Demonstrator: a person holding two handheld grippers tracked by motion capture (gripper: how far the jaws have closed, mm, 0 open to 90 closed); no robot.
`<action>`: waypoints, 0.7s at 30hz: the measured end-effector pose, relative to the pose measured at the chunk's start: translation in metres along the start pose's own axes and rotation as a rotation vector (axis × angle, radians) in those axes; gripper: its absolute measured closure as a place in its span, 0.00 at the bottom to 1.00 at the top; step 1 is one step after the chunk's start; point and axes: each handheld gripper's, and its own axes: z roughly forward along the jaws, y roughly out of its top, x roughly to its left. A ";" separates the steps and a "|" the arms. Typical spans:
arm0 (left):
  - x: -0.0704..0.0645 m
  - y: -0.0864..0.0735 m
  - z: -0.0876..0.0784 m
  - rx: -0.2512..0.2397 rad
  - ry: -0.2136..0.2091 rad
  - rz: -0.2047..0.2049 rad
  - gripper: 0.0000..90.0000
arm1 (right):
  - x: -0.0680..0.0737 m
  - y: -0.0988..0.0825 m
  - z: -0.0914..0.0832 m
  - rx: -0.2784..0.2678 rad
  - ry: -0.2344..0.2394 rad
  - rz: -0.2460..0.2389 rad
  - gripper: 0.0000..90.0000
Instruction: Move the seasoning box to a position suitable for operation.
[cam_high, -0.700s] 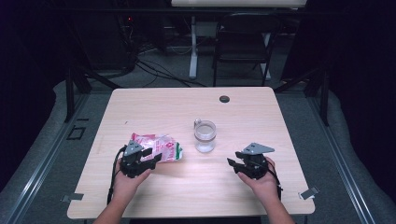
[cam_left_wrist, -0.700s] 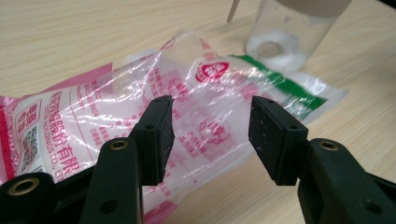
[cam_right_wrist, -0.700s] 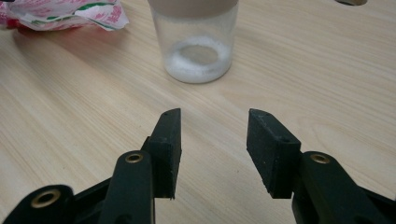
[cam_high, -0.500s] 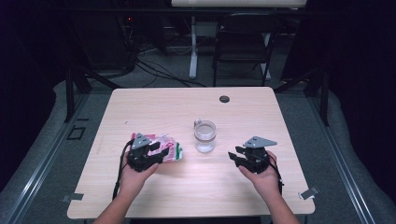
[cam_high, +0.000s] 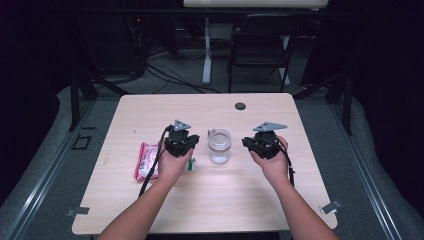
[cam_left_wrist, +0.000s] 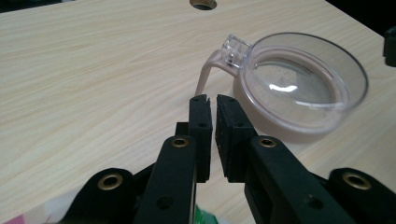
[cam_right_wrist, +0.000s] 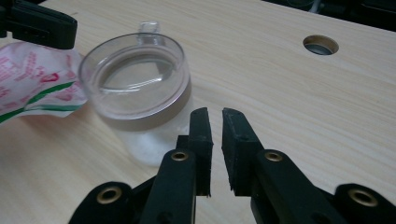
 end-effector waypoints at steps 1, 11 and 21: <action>-0.001 0.004 0.006 0.016 0.003 0.001 0.95 | -0.001 0.002 0.005 0.004 -0.003 0.002 0.94; -0.008 0.004 0.029 0.068 -0.016 -0.008 0.99 | -0.001 0.013 0.043 0.042 0.004 0.009 1.00; -0.011 0.005 0.036 0.074 -0.024 -0.028 1.00 | 0.007 0.013 0.054 0.045 0.025 0.007 1.00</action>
